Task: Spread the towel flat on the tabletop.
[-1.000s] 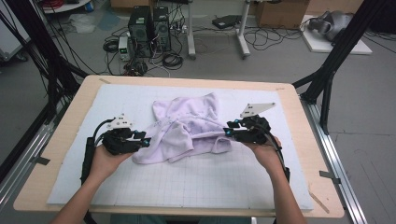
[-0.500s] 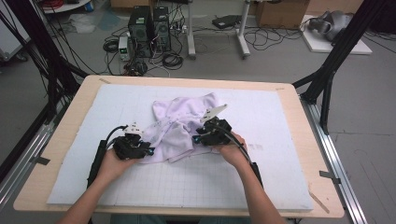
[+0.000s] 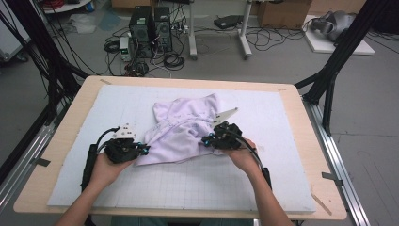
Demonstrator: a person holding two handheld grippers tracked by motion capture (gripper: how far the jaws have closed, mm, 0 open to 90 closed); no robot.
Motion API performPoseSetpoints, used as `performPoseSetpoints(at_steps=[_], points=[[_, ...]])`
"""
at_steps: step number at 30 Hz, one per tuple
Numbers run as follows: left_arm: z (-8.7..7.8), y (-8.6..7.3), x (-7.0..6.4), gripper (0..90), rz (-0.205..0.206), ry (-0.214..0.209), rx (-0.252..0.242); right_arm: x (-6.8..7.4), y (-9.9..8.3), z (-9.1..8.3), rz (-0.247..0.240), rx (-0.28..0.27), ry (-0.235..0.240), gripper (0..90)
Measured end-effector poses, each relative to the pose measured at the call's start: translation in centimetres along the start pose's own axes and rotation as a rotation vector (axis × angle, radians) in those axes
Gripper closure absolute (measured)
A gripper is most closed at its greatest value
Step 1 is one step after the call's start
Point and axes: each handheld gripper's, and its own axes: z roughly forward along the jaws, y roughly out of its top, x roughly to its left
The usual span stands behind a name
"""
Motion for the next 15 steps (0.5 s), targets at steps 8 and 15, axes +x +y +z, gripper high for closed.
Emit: performPoseSetpoints(at_steps=[8,15], points=[[-2.9,0.1,-1.0,85.9,0.006,-0.013,-0.056,0.6,-1.8,-5.8,0.009,-0.072,-0.055,86.9],[-3.0,-0.6,-2.0,84.0,0.013,-0.062,-0.052,0.4,-4.4,-7.8,0.047,-0.016,-0.094,84.9]])
